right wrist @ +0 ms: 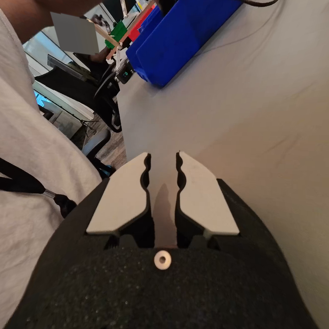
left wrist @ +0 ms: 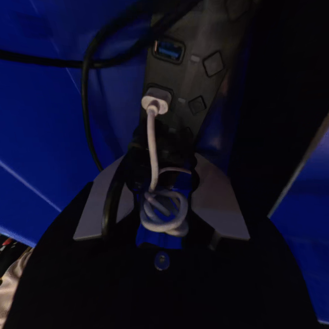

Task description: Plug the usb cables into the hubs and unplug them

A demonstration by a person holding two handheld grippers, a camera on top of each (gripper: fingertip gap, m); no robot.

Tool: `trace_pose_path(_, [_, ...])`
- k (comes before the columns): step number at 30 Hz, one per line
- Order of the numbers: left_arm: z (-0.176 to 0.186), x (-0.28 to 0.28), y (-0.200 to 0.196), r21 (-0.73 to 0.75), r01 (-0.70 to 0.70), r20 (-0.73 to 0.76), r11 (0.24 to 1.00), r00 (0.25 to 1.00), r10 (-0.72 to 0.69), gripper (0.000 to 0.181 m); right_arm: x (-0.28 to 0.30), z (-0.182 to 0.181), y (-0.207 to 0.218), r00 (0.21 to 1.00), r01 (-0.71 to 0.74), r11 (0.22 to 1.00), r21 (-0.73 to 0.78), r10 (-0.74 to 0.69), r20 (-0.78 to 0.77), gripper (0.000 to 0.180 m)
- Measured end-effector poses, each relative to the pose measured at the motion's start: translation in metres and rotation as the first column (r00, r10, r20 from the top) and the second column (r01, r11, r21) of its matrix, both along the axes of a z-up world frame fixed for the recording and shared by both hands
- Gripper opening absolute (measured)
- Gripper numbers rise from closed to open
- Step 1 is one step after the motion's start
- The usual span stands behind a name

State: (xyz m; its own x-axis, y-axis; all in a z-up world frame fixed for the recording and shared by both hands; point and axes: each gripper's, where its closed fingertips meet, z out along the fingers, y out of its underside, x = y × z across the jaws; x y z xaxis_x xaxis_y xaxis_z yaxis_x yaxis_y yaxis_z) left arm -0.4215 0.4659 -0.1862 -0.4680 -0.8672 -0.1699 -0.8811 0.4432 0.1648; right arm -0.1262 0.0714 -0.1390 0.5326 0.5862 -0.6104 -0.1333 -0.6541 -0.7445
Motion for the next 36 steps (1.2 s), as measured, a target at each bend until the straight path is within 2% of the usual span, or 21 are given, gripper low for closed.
trace_pose_path(7, [0.001,0.0,0.003,0.03,0.063,-0.013,0.998,0.998,-0.063,0.054,-0.002,0.0,-0.001,0.999,-0.035,0.999,-0.037,0.033,-0.043,0.027])
trace_pose_path(9, [0.01,0.003,0.006,0.112,0.099,0.0,0.989,0.995,-0.099,0.053,-0.001,0.001,-0.001,0.999,-0.029,0.999,-0.034,0.027,-0.045,0.027])
trace_pose_path(11, [0.028,0.006,0.013,0.263,0.164,-0.02,0.951,0.986,-0.165,0.052,-0.001,0.001,-0.001,0.999,-0.028,0.999,-0.032,0.027,-0.044,0.027])
trace_pose_path(13, [0.053,0.008,0.017,0.418,0.26,-0.085,0.87,0.965,-0.248,0.052,-0.002,0.001,-0.001,0.999,-0.032,0.999,-0.03,0.031,-0.036,0.027])
trace_pose_path(15, [0.086,0.011,0.019,0.56,0.345,-0.171,0.753,0.938,-0.303,0.052,-0.003,0.0,-0.002,0.999,-0.036,0.999,-0.024,0.036,-0.025,0.027])
trace_pose_path(19, [0.165,0.029,0.011,0.748,0.401,-0.256,0.529,0.909,-0.328,0.052,-0.005,0.005,-0.004,0.999,-0.041,0.999,0.005,0.041,-0.016,0.026])
trace_pose_path(23, [0.256,0.069,-0.013,0.857,0.447,-0.346,0.257,0.868,-0.356,0.052,-0.001,0.028,0.009,0.999,0.012,0.999,0.051,-0.011,-0.034,0.028])
trace_pose_path(26, [0.308,0.114,-0.045,0.875,0.478,-0.414,0.072,0.818,-0.399,0.052,-0.003,0.068,0.027,1.0,0.018,0.988,0.153,-0.021,0.017,0.032])
trace_pose_path(29, [0.326,0.165,-0.084,0.858,0.512,-0.473,-0.049,0.748,-0.465,0.052,-0.012,0.13,0.047,0.993,-0.002,0.941,0.338,-0.037,0.109,0.037])
trace_pose_path(32, [0.312,0.212,-0.122,0.823,0.555,-0.521,-0.12,0.655,-0.548,0.052,-0.017,0.181,0.081,0.966,0.07,0.869,0.489,-0.182,0.185,0.037])
trace_pose_path(34, [0.298,0.237,-0.144,0.81,0.568,-0.529,-0.144,0.604,-0.596,0.053,-0.02,0.191,0.107,0.944,0.099,0.841,0.531,-0.248,0.217,0.042])
trace_pose_path(36, [0.288,0.257,-0.164,0.81,0.561,-0.523,-0.169,0.562,-0.641,0.052,-0.016,0.178,0.138,0.92,0.121,0.85,0.512,-0.29,0.263,0.048])
